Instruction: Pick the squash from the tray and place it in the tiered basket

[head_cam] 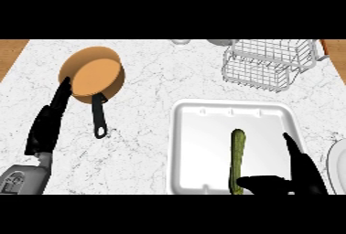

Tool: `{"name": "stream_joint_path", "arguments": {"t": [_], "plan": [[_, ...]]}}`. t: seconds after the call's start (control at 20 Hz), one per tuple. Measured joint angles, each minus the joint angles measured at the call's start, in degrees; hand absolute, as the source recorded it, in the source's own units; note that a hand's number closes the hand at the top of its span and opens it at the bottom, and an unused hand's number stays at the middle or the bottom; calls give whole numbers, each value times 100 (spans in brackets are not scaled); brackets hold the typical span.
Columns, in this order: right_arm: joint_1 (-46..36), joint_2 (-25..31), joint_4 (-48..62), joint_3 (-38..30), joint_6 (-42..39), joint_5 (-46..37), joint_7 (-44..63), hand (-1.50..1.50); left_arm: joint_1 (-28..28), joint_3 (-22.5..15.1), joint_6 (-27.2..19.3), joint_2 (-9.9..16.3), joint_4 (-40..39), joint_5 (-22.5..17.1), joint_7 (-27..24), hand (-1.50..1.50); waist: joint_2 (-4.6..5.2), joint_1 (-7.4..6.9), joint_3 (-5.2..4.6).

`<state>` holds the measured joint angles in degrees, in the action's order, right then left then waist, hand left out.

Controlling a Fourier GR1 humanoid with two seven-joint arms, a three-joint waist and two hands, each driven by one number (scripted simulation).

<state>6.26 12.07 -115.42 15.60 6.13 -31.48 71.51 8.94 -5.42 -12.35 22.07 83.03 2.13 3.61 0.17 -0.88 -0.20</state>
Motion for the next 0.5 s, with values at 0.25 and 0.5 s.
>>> {"name": "stream_joint_path", "arguments": {"t": [0.25,0.5], "plan": [[-128,-274,188,21,-335,-456,1,-150,69,66,39,-6,-77,0,24,0,-2,36,-1],[-195,-602,211,-30,-648,-945,-7,-150,34,127,96,14,-57,-5,32,0,-13,51,1]]}}
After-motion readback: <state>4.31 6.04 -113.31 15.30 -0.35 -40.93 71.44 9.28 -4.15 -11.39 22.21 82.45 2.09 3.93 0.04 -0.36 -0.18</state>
